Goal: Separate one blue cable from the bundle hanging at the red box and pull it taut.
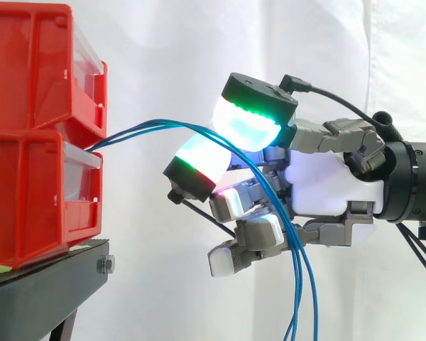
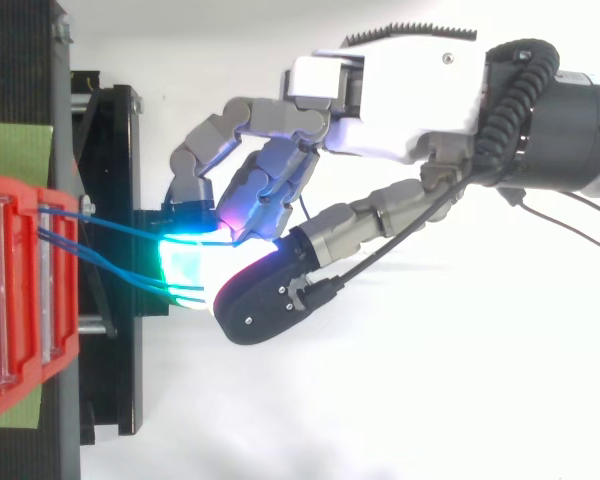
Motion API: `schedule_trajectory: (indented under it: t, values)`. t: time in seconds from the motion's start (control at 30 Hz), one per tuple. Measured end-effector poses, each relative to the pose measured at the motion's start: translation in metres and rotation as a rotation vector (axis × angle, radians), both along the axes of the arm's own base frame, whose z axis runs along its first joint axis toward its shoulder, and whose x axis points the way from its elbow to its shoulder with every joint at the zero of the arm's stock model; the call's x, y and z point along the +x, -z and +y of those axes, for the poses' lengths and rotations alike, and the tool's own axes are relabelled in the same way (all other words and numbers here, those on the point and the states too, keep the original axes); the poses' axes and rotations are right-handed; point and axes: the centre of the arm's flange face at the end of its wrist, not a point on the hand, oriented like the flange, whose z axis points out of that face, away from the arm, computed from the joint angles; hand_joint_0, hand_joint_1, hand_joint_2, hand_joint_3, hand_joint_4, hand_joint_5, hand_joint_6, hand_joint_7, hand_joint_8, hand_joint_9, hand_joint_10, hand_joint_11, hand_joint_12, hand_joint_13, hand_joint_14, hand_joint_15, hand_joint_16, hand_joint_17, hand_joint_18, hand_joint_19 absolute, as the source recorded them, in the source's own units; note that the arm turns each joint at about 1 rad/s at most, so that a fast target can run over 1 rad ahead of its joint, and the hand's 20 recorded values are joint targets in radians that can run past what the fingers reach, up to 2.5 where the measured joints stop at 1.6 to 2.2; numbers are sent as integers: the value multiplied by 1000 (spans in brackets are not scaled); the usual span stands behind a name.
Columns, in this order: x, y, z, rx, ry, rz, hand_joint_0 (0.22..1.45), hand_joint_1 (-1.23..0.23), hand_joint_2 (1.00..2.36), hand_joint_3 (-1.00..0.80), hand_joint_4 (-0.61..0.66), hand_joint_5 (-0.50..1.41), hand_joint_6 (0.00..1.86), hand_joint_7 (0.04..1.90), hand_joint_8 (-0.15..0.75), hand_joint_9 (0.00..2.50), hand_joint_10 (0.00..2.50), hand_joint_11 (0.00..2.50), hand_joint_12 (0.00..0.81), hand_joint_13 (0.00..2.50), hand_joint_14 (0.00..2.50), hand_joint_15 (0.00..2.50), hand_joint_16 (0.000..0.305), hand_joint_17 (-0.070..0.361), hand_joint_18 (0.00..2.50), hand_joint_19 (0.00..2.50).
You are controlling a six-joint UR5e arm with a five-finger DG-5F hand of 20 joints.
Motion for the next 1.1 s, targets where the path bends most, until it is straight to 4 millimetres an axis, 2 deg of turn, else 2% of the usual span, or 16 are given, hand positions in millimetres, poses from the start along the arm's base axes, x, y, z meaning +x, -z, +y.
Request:
schedule_trajectory:
  t: [0.13, 0.2, 0.53, 0.63, 0.7, 0.73, 0.8, 0.87, 1.1]
  values:
    - [0, 0, 0, 0, 0, 0, 768, -839, 1011, -393, 1, -232, 944, 1024, 258, 873, 23, 784, 344, 1043, 27, 809, 44, 98, 555, 515]
    - [0, 0, 0, 0, 0, 0, 776, -847, 1000, -500, 33, -230, 941, 948, 252, 865, 22, 786, 344, 1024, 27, 787, 44, 99, 562, 497]
    - [0, 0, 0, 0, 0, 4, 611, -871, 1000, -500, 61, -218, 915, 931, 248, 890, 23, 802, 348, 952, 27, 765, 45, 100, 558, 508]
    - [0, 0, 0, 0, 0, 4, 524, -837, 1000, -500, 80, -213, 912, 906, 264, 913, 22, 805, 367, 961, 25, 757, 48, 107, 561, 517]
    - [0, 1, 0, 0, 0, 5, 496, -756, 1000, -500, 100, -208, 905, 875, 285, 940, 22, 799, 380, 966, 25, 753, 50, 113, 570, 531]
    - [0, 1, 0, 0, 0, 5, 498, -750, 1000, -500, 101, -207, 903, 862, 286, 941, 22, 799, 379, 968, 23, 761, 50, 113, 569, 532]
    - [0, 1, 0, 0, 1, 5, 597, -611, 1000, -500, 65, -201, 883, 943, 270, 958, 24, 803, 359, 953, 27, 764, 46, 103, 541, 520]
    - [-1, 1, 0, 0, 1, 6, 620, -598, 1000, -500, 54, -203, 884, 990, 269, 960, 21, 792, 359, 952, 26, 750, 46, 103, 540, 521]
    - [-1, 1, 0, 0, 0, 8, 623, -631, 1000, -500, 85, -222, 897, 931, 267, 927, 23, 806, 362, 936, 26, 754, 48, 107, 539, 536]
